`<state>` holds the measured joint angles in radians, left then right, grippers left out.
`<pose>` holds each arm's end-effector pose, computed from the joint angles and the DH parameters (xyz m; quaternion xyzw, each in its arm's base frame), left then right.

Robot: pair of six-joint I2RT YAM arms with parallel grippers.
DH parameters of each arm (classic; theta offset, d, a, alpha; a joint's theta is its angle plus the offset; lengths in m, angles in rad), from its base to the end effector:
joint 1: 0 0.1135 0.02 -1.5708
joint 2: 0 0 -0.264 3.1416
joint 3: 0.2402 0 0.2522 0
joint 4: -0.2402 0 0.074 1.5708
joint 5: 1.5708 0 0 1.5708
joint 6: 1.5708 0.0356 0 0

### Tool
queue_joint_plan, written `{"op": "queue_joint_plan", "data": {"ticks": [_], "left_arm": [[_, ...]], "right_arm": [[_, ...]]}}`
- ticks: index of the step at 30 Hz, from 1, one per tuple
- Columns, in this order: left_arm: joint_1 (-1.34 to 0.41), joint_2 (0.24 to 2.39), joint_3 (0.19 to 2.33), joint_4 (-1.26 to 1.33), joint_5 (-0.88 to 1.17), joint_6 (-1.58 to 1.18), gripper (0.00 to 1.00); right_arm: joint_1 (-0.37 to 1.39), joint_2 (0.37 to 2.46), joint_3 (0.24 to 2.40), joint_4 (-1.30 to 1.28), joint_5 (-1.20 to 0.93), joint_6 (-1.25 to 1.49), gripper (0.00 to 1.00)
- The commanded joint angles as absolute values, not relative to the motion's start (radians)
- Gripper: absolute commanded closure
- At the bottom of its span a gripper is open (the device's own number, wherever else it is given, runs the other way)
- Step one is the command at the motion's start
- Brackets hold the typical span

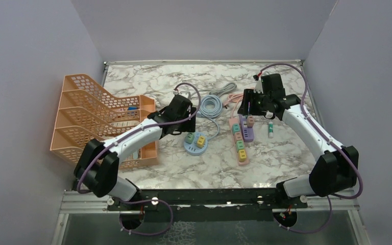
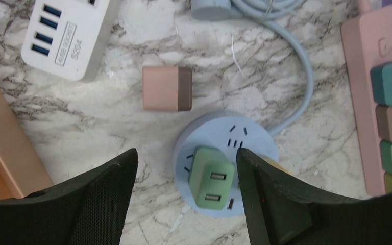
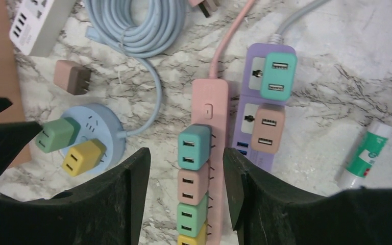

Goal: Insert the plug

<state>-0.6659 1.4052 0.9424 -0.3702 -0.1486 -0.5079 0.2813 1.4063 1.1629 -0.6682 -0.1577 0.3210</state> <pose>0.2360 -0.1787 0.2374 0.0467 0.9294 -0.1415 0.3378 0.2826 0.0875 0.2868 -0.0068 0.9436 0.1669 0.2860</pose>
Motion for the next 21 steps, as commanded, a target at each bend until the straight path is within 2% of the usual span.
{"op": "queue_joint_plan", "data": {"ticks": [1, 6, 13, 18, 21], "left_arm": [[-0.641, 1.513, 1.090, -0.399, -0.153, -0.569, 0.28], [-0.637, 1.643, 1.168, -0.436, -0.171, -0.603, 0.29], [-0.633, 1.787, 1.240, -0.500, -0.245, -0.617, 0.38], [-0.626, 1.830, 1.268, -0.511, -0.286, -0.616, 0.34], [-0.621, 1.858, 1.278, -0.509, -0.266, -0.597, 0.34]], "right_arm": [[0.285, 1.405, 1.153, -0.585, -0.277, 0.320, 0.46], [0.285, 1.416, 1.119, -0.584, -0.302, 0.309, 0.46], [0.285, 1.412, 1.069, -0.540, -0.370, 0.317, 0.47], [0.285, 1.409, 1.062, -0.522, -0.401, 0.342, 0.48], [0.286, 1.417, 1.083, -0.533, -0.401, 0.351, 0.49]]}}
